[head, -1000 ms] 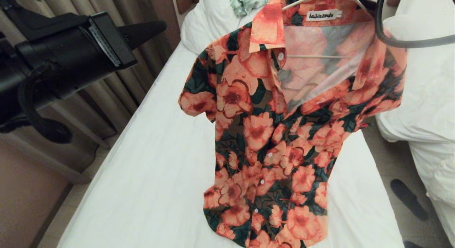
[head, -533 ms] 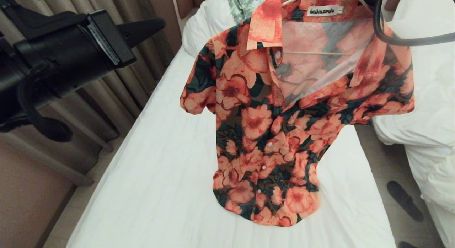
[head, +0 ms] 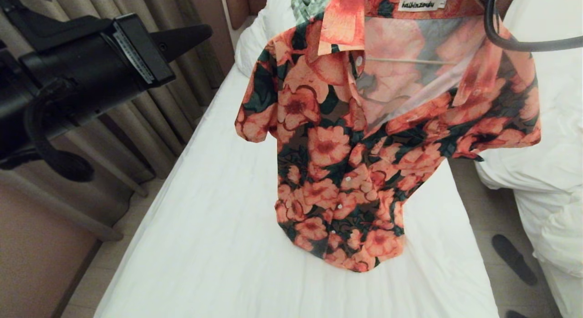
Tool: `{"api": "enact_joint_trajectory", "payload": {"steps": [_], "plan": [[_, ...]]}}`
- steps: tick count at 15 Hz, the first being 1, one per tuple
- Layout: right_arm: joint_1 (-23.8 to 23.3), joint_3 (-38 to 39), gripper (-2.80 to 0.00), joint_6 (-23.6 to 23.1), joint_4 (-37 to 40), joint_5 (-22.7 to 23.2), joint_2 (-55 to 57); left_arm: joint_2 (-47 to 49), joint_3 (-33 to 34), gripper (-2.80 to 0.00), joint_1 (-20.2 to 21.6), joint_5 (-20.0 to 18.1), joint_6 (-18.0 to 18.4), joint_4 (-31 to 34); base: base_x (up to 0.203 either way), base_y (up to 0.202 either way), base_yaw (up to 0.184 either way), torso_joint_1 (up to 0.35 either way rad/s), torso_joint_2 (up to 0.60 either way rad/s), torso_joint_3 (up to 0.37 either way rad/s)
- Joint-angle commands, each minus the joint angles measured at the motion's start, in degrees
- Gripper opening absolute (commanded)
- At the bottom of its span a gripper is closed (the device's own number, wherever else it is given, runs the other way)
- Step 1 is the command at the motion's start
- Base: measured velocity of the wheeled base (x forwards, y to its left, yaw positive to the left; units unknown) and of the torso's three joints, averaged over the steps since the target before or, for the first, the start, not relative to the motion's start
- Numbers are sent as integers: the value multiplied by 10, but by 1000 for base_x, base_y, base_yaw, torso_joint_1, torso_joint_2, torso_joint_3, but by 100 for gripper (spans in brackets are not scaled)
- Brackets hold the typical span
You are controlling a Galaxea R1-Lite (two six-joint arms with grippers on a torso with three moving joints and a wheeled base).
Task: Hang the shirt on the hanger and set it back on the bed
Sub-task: Take the clothes hanger out of the clothes
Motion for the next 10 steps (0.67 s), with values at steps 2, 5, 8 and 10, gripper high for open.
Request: {"api": "enact_joint_trajectory", "payload": {"steps": [2, 5, 8, 10], "plan": [[0, 1, -280, 0, -8, 1, -2, 3, 0, -280, 0, -2, 0, -2, 0, 0, 0, 0, 0, 0], [-9, 0, -280, -1, -25, -1, -4, 2, 1, -280, 1, -1, -1, -2, 0, 0, 0, 0, 0, 0], [-26, 0, -280, -1, -49, -4, -2, 1, 1, -280, 12, -1, -1, -11, 0, 0, 0, 0, 0, 0], [-29, 0, -280, -1, -49, -4, -3, 3, 2, -280, 12, -1, -2, -21, 0, 0, 0, 0, 0, 0]]}}
